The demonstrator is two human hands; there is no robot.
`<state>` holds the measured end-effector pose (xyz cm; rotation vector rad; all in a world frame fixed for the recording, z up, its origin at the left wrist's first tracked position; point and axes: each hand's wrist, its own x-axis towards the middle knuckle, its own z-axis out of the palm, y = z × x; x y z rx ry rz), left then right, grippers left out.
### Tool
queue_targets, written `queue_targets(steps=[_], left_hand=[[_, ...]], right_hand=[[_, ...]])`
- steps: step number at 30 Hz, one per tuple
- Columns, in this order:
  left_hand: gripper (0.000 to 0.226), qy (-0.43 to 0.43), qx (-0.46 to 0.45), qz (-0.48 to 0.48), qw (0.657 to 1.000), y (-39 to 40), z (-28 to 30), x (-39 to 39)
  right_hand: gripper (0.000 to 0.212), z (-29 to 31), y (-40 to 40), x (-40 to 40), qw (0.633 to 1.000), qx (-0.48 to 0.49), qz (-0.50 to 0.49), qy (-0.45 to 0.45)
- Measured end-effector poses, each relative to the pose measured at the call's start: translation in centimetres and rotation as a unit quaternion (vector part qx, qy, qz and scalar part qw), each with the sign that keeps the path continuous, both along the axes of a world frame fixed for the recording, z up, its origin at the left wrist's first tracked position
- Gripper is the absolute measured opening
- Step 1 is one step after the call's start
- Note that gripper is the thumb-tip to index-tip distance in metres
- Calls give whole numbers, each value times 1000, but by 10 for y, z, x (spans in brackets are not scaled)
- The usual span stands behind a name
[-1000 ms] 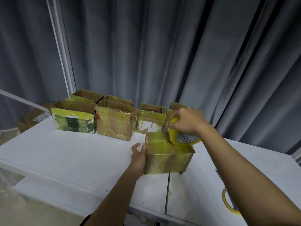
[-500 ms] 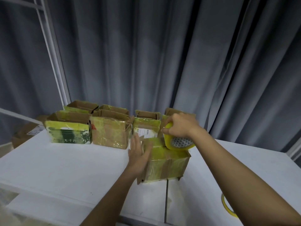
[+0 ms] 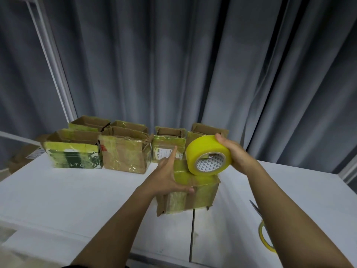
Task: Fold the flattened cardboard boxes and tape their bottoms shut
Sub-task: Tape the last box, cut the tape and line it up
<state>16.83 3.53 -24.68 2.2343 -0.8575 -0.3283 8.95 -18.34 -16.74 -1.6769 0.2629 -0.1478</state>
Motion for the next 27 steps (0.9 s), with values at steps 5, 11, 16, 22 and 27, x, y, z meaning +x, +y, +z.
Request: queue_targets(steps=[5, 11, 16, 22, 27], left_hand=[[140, -6, -15, 2, 1000, 1, 1, 1], [132, -21, -7, -3, 1000, 0, 3, -2], [122, -37, -3, -23, 999, -1, 5, -7], [119, -64, 42, -35, 996, 6, 0, -1], [122, -74, 74, -53, 993, 5, -2, 0]], right_hand=[[49, -7, 2, 5, 997, 38, -53, -34], [39, 30, -23, 0, 985, -169, -19, -18], [44, 39, -38, -4, 948, -316, -13, 38], [46, 46, -34, 4, 875, -474, -28, 98], [64, 32, -58, -8, 797, -584, -39, 149]])
